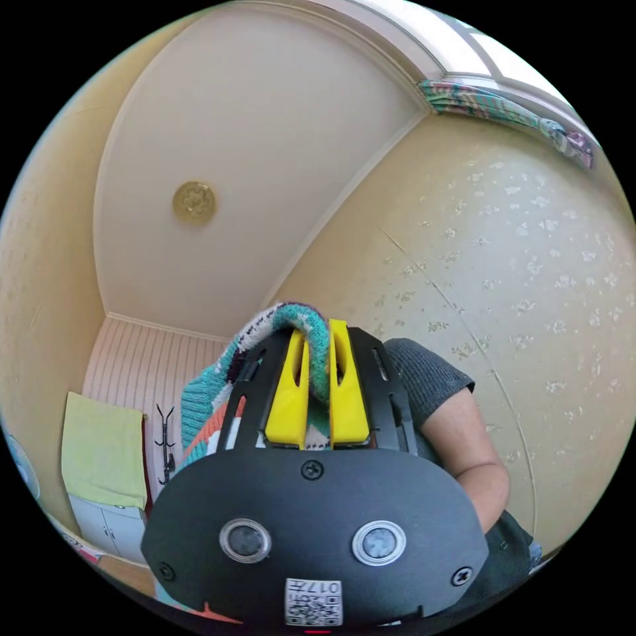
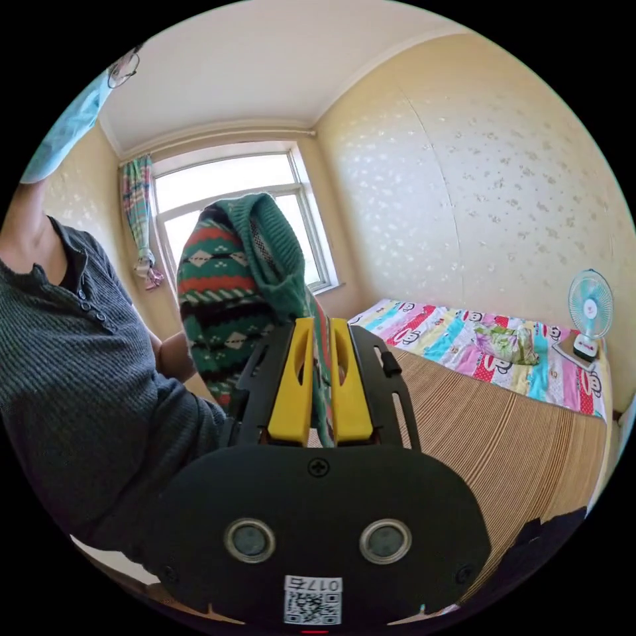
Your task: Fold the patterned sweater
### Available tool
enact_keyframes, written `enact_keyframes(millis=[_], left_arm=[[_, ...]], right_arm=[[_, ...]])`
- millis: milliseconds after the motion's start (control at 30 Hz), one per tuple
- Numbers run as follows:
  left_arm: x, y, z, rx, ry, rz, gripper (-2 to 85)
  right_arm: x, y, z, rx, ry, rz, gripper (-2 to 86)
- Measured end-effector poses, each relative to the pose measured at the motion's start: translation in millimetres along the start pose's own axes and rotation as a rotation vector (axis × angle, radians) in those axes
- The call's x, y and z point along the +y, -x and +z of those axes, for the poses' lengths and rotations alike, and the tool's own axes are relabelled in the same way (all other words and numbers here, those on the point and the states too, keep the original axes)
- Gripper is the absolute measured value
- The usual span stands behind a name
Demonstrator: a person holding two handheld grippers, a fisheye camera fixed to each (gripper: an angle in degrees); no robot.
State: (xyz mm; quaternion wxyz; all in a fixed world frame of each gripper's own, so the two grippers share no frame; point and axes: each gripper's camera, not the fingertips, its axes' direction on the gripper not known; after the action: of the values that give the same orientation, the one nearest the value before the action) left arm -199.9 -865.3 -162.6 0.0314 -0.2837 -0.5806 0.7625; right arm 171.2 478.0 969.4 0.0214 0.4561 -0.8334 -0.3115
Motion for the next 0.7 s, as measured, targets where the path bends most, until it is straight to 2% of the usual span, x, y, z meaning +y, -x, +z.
enact_keyframes(millis=[133,267,300,367,400,567,633,700], left_arm=[[16.4,-4.2,10.7,-0.021,-0.045,0.004,5.1],[31.0,4.6,23.7,0.014,-0.078,-0.018,5.0],[34.5,7.7,28.2,0.015,-0.084,-0.027,5.0],[37.5,11.0,33.9,-0.003,-0.084,-0.043,5.0],[38.0,11.3,36.7,-0.017,-0.088,-0.046,5.0],[32.5,4.8,50.6,-0.144,0.017,-0.131,5.1],[34.0,-0.4,56.4,-0.244,0.094,-0.189,5.0],[39.6,-2.7,60.8,-0.335,0.15,-0.261,4.9]], right_arm=[[20.2,-5.0,37.6,-0.129,0.137,0.009,11.4],[41.4,-14.4,111.9,-0.001,0.379,0.058,12.1],[44.8,-26.0,136.9,-0.032,0.463,0.128,9.3],[42.3,-39.2,160.5,-0.26,0.524,0.161,6.4],[37.0,-49.5,166.7,-0.26,0.534,0.223,5.3],[-22.4,-59.9,112.0,0.168,0.342,0.219,3.8],[-55.9,-55.1,70.5,0.358,0.172,0.219,3.5],[-75.2,-46.0,38.4,0.463,0.024,0.23,3.4]])
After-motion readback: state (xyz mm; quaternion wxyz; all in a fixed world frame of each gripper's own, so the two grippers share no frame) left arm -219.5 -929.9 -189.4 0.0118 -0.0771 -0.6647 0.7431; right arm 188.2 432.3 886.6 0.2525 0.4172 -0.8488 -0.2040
